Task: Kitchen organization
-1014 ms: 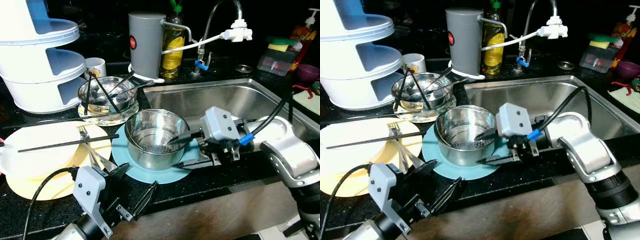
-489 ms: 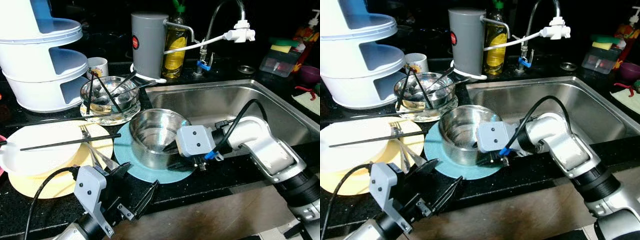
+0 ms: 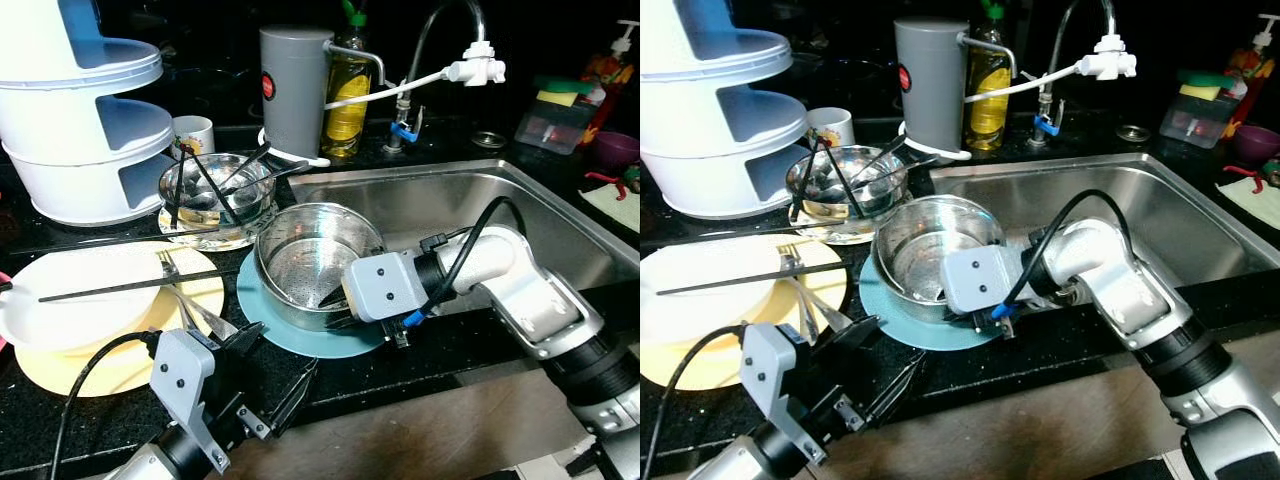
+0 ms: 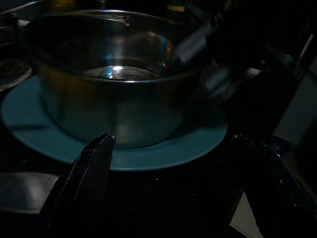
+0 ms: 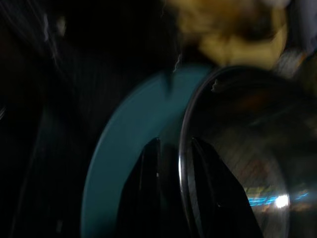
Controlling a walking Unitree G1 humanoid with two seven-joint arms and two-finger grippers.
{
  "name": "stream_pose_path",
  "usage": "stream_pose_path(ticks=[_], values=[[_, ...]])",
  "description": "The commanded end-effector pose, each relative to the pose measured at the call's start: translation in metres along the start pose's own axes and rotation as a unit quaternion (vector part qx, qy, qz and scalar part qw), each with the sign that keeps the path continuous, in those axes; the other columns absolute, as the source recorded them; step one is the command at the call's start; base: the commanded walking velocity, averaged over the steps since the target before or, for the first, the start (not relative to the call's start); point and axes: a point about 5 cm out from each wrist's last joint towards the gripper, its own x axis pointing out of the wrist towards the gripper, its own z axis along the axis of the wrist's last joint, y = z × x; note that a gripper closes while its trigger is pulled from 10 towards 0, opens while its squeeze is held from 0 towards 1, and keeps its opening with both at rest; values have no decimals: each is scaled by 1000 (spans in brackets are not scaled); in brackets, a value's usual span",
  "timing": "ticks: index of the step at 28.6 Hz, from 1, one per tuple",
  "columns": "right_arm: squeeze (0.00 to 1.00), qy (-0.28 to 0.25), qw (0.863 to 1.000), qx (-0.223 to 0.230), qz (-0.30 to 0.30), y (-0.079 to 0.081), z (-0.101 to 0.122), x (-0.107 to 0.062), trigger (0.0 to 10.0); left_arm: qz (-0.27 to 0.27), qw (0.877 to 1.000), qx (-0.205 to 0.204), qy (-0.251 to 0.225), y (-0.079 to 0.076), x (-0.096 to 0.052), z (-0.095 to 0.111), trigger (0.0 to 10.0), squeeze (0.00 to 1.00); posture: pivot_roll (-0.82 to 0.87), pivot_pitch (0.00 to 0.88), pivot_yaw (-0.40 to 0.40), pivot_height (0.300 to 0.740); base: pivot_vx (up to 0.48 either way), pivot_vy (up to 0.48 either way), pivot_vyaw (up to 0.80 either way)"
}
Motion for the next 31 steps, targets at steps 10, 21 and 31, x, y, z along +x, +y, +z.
stream_pose_path(ticks=[10,21,31], values=[[0,-143,973,61,-168,-36,11,-42,0,2,1000,-1,6,0,0,-3,10000,0,73,0,-88,740,0,0,0],[0,-42,928,168,-329,-44,-43,-60,0,-7,1000,-3,4,-1,3,-3,10000,0,61,0,-78,740,0,0,0],[0,73,892,254,-367,-48,-86,-49,0,-9,1000,-1,1,-2,5,-2,10000,0,68,0,-81,740,0,0,0]])
